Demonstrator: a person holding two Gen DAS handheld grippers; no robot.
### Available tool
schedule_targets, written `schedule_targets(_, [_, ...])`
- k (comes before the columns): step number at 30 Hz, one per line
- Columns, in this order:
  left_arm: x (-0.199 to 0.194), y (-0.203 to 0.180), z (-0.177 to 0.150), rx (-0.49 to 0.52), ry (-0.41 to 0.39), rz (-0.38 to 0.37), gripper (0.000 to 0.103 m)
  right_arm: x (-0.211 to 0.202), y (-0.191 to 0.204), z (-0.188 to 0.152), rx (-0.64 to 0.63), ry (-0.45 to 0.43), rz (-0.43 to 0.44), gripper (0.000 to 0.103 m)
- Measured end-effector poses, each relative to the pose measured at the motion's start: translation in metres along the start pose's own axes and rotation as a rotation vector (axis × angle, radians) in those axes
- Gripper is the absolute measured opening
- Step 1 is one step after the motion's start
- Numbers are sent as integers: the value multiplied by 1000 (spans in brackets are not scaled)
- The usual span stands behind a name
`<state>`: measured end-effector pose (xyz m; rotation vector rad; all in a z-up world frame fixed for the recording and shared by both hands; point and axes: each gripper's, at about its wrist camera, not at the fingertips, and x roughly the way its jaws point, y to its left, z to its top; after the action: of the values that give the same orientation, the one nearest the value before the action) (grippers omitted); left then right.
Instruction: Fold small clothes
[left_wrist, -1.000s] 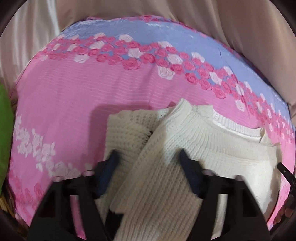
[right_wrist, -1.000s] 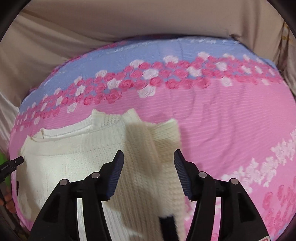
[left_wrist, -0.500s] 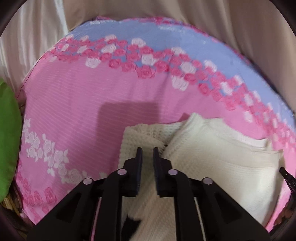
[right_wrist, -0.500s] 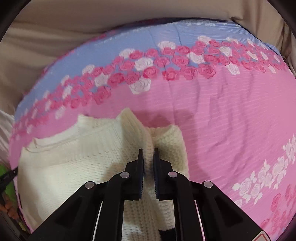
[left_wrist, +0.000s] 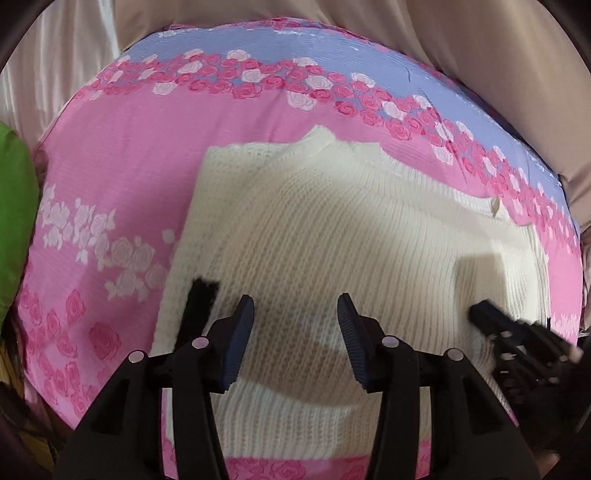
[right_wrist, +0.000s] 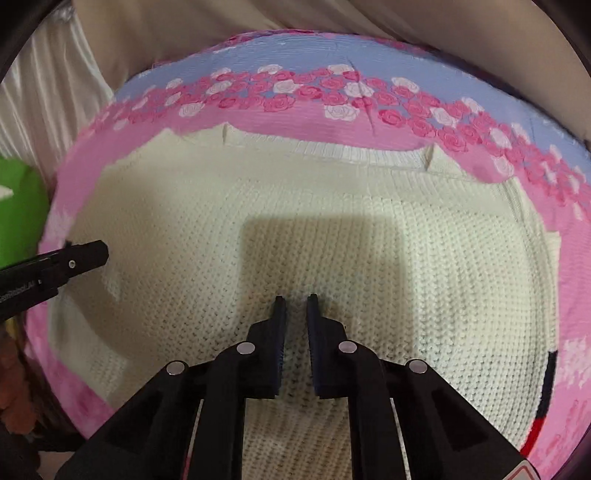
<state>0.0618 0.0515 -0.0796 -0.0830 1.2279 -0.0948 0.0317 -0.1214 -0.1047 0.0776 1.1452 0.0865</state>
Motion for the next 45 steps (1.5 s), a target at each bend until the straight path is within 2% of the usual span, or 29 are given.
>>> schedule_targets(2, [-4,7,-6,-12,-18,20,51,-17,1,3,24,-39,37,11])
schedule_targets(4, [-6,20,-9,-43,-25,32,51,-16,5,4,19,-37,44,11])
schedule_targets(5, [-6,28,-10,-58,-21,29,51,-9,5,3,9,-23,27,11])
schedule_targets(7, [-10,39,-13,-79,-25,37,52,18,11,2,-13,64,-9,11])
schedule_targets(9, [-19,53,-17,-96,-42,61,53,10,13,8,9,40,3,13])
schedule_targets(11, [-26,68,-22,-122,-56,84,56,-7,15,17,42,-8,53,13])
schedule_targets(14, [-28,87,-27,-162,-54,115,56,-13,28,28,5,-39,39,13])
schedule_targets(16, [-28,95,-30,-183,-42,119,56,0,34,31,-14,-18,14,13])
schedule_targets(18, [-31,100,-33,-195,-48,115,56,23,36,30,-22,47,-7,14])
schedule_targets(19, [-32,102,-35,-196,-51,111,60,31,36,28,-25,61,-11,14])
schedule_targets(21, [-30,106,-39,-210,-48,83,69,32,36,30,-37,50,-23,14])
schedule_targets(22, [-28,110,-41,-235,-44,34,72,31,37,32,-41,56,-27,14])
schedule_targets(25, [-19,112,-46,-298,-19,-77,73,19,38,37,-18,38,4,16])
schedule_targets(28, [-5,106,-47,-303,-4,-120,76,25,35,39,-9,63,7,16])
schedule_targets(30, [9,101,-45,-297,27,-141,73,35,35,38,-21,68,2,15])
schedule_targets(31, [17,100,-44,-306,43,-183,55,35,37,38,-31,57,-1,15])
schedule_targets(32, [20,100,-42,-316,51,-191,39,34,38,39,-35,57,-3,15])
schedule_targets(33, [17,99,-39,-326,49,-208,28,31,37,40,-27,60,6,15])
schedule_targets(35, [0,92,-31,-334,32,-268,25,20,31,39,2,47,38,16])
schedule_targets(36, [-16,81,-26,-303,1,-285,24,10,23,38,26,25,44,16])
schedule_targets(38, [-54,44,-13,-176,-65,-335,24,-10,4,32,73,-16,42,19])
schedule_targets(40, [-87,-5,-4,-39,-113,-401,24,-35,-26,21,141,-63,34,23])
schedule_targets(42, [-101,-51,-2,74,-127,-447,24,-52,-53,9,195,-89,11,26])
schedule_targets(45, [-95,-134,-9,252,-84,-491,29,-73,-95,-14,274,-109,-33,33])
